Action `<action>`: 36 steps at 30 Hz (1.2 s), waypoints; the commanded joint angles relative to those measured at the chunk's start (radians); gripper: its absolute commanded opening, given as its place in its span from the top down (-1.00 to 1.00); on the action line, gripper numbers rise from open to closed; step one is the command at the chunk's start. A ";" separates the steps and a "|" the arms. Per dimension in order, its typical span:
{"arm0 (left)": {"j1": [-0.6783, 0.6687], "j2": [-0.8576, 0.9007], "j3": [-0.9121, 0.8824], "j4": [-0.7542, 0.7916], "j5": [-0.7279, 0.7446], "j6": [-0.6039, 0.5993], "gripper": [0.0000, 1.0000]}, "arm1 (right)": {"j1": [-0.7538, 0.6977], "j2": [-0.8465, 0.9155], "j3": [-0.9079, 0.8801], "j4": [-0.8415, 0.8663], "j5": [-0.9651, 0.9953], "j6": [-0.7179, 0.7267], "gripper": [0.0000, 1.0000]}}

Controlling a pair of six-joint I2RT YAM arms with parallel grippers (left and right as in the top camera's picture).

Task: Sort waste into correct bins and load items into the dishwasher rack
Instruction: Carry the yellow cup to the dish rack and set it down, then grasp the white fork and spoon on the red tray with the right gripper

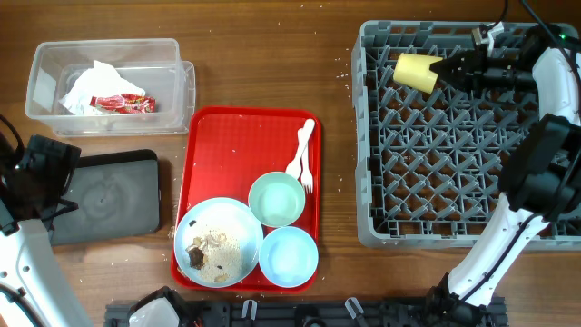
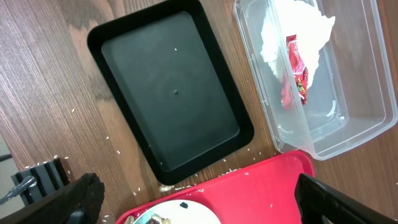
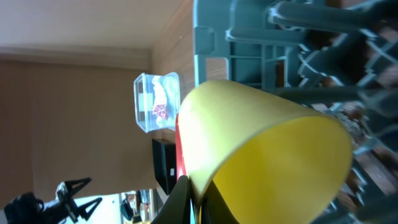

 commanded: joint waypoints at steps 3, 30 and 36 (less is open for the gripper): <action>0.006 0.001 -0.001 0.002 -0.007 -0.006 -1.00 | -0.047 -0.011 0.000 -0.023 0.404 0.113 0.76; 0.006 0.001 -0.001 0.002 -0.007 -0.006 -1.00 | 0.312 -0.203 -0.028 0.117 1.365 0.478 0.91; 0.006 0.001 -0.001 0.002 -0.007 -0.006 -1.00 | 0.315 -0.483 -0.028 -0.007 1.242 0.474 0.92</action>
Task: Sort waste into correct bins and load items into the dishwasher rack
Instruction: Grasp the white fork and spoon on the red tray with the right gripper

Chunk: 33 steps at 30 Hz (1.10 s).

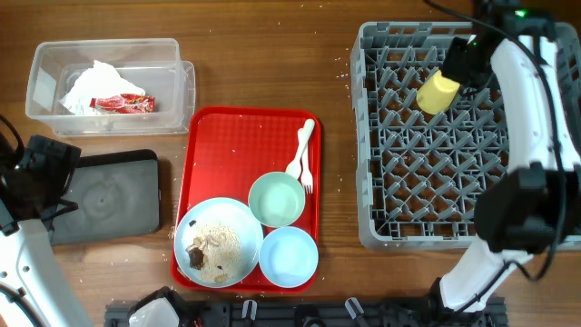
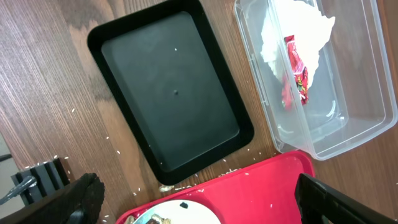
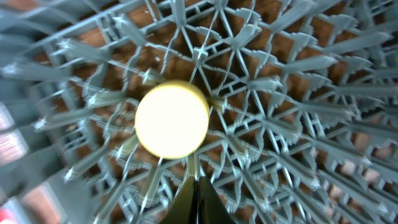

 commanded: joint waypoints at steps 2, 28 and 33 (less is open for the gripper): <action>0.006 0.001 -0.001 0.002 -0.007 -0.006 -1.00 | 0.016 -0.169 -0.003 -0.057 -0.264 -0.067 0.91; 0.006 0.001 -0.001 0.002 -0.007 -0.006 -0.99 | 0.665 0.383 -0.023 0.034 -0.239 0.399 0.10; 0.006 0.001 -0.001 0.002 -0.007 -0.006 -1.00 | 0.665 0.383 -0.124 0.099 -0.239 0.417 0.13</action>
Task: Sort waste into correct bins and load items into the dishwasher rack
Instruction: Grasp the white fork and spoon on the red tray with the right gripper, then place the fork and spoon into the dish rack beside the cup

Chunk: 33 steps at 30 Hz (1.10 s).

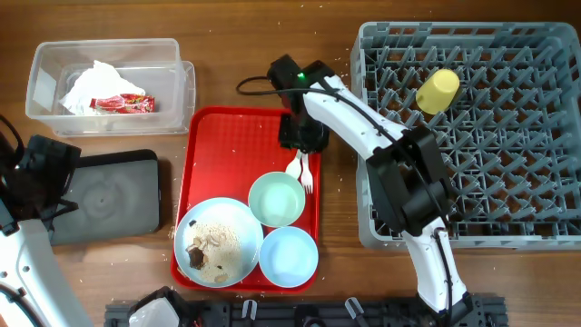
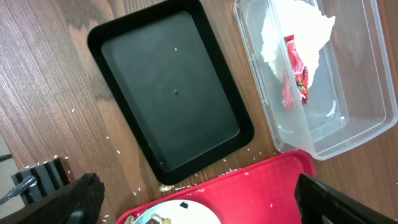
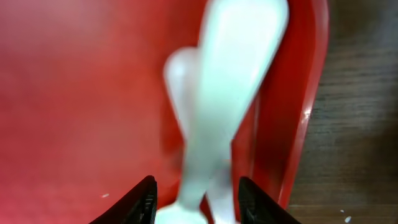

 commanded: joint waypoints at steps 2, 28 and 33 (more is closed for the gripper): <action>0.006 0.001 -0.001 0.002 -0.007 -0.006 -1.00 | 0.005 0.022 -0.043 0.026 0.013 0.024 0.27; 0.006 0.001 -0.001 0.002 -0.007 -0.006 -0.99 | -0.463 -0.398 0.002 0.028 -0.014 -0.529 0.91; 0.006 0.001 -0.001 0.002 -0.007 -0.006 -1.00 | -0.579 -0.400 0.000 0.101 -0.006 -0.661 0.85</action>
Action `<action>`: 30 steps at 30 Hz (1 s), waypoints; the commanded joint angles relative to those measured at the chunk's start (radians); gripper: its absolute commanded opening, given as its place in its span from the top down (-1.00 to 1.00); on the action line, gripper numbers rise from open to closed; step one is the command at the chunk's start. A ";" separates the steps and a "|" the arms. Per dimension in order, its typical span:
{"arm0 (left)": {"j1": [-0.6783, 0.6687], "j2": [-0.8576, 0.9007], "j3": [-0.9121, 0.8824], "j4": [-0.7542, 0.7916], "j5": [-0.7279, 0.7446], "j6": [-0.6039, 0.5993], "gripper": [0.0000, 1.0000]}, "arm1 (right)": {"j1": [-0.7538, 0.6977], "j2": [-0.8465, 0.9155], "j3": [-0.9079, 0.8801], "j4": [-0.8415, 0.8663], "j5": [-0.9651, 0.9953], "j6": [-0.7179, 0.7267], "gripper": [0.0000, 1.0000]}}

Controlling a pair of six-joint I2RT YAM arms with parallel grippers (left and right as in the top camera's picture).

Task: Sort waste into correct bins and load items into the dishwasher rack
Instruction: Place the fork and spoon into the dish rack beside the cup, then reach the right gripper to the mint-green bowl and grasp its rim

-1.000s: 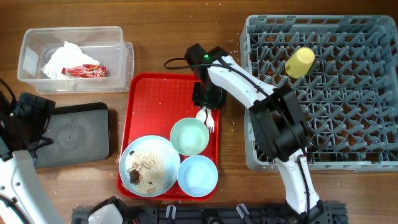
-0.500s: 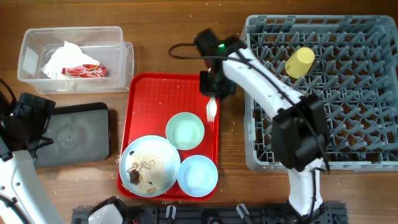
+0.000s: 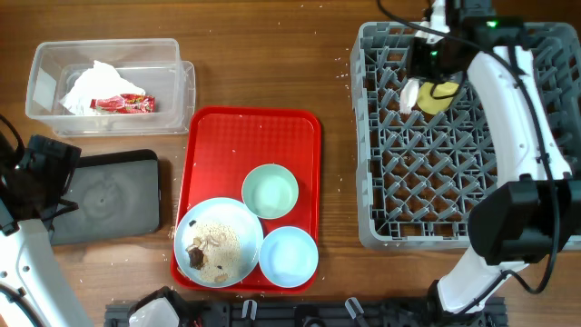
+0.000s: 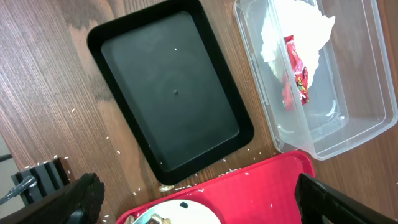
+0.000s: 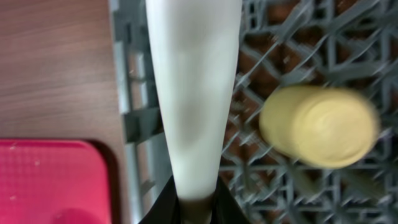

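My right gripper (image 3: 419, 73) is shut on a white plastic utensil (image 3: 409, 95) and holds it over the far left part of the grey dishwasher rack (image 3: 372, 182). In the right wrist view the utensil's handle (image 5: 189, 93) runs up from the gripper (image 5: 189, 204), beside the yellow cup (image 5: 317, 127). That yellow cup (image 3: 439, 94) lies in the rack. The red tray (image 3: 218, 136) carries a green bowl (image 3: 270, 191), a blue bowl (image 3: 289, 256) and a plate with food scraps (image 3: 218, 241). My left gripper (image 4: 199, 208) stands open above the tray's left edge.
A clear bin (image 3: 45, 86) at the far left holds a white tissue (image 3: 95, 84) and a red wrapper (image 3: 123, 104). A black tray (image 3: 109, 195) lies below it. Rice grains are scattered on the wood around the trays.
My right gripper was open over the white cutlery on the red tray; now it is shut on a white utensil above the rack. No cutlery is left on the tray. The green bowl sits slightly further left.
My right gripper held the yellow cup over the rack's far edge, then set it among the rack's tines. Then it was open over the white cutlery on the red tray with the cup left in the rack. Now it holds a utensil beside the cup. The left arm stayed still.
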 commanded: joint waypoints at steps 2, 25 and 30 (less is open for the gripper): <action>0.006 0.001 -0.001 0.002 -0.007 -0.006 -1.00 | -0.021 0.009 0.014 0.068 0.097 -0.108 0.84; 0.006 0.001 -0.001 0.002 -0.007 -0.006 -0.99 | 0.603 -0.151 -0.186 -0.053 -0.133 0.261 0.24; 0.006 0.001 -0.001 0.002 -0.007 -0.006 -1.00 | 0.886 -0.038 -0.349 0.330 0.006 0.585 0.19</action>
